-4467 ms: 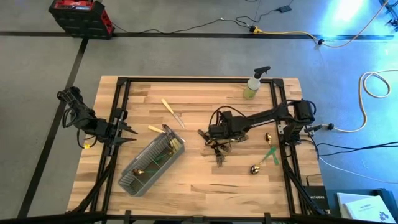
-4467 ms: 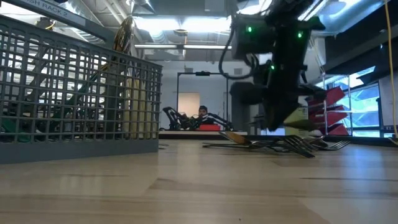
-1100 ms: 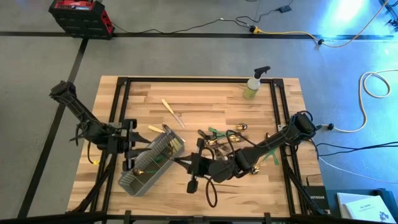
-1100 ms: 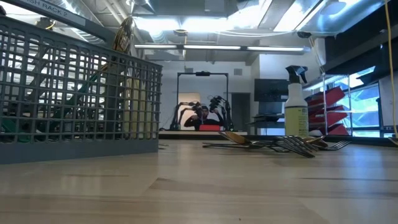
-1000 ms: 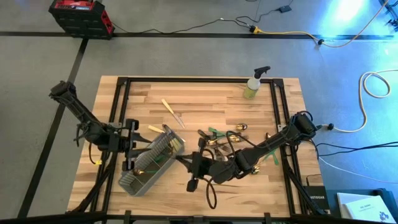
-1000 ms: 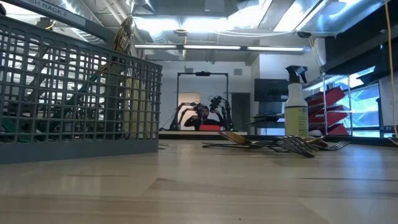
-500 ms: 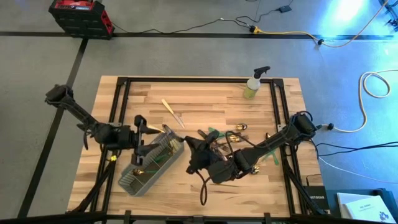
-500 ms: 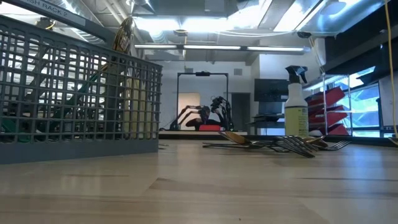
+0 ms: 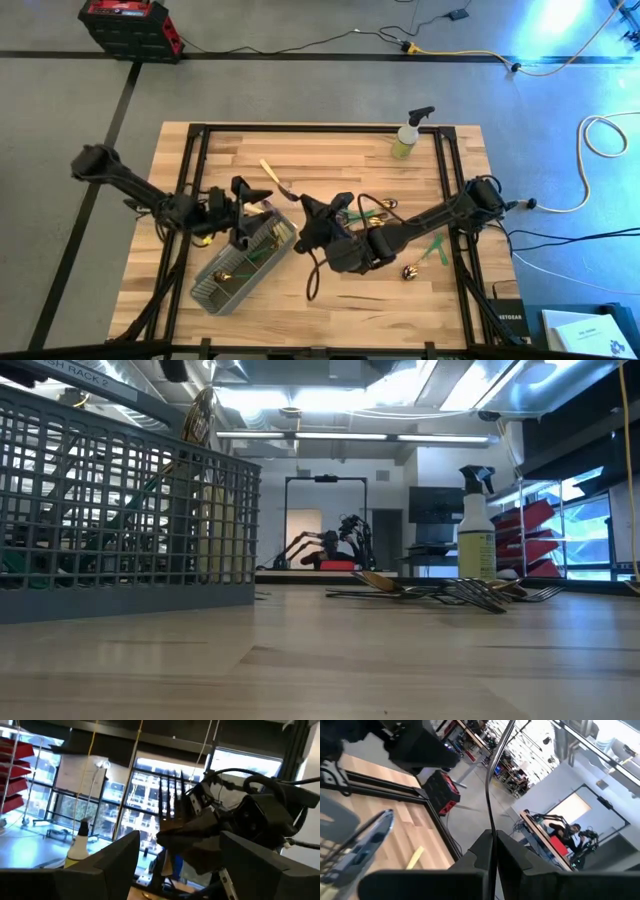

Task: Sort silverware
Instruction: Put the fork into the silverware tray

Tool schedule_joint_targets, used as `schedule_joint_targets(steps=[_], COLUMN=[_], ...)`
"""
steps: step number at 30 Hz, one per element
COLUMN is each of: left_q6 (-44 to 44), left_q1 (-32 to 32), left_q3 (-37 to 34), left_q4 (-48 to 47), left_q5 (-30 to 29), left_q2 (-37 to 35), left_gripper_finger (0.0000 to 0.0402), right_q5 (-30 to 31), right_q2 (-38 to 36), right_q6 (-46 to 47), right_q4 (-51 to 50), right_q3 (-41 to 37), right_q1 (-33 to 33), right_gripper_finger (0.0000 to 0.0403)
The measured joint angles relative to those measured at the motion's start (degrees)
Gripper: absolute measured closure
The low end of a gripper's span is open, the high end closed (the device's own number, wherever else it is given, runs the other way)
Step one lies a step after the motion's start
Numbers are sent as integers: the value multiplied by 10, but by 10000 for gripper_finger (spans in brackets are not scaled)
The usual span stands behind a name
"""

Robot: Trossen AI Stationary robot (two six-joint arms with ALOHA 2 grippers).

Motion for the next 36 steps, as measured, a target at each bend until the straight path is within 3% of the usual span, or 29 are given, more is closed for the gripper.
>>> schedule_joint_targets(steps=[15,27,36], left_q6=[-44,-46,-41], left_q1=[72,75,75], left_q3=[75,117,128], left_q4=[24,28,27], left_q5=[4,8,-2], left_q2=[119,172,171], left_gripper_finger=[144,144,144], right_q5=[1,4,0], right_q2=[0,0,0], right_q6=[0,-1,0], right_q4=[15,13,14], right_q3=[0,0,0], right_q1=[-5,-4,-4], right_gripper_finger=[402,402,402])
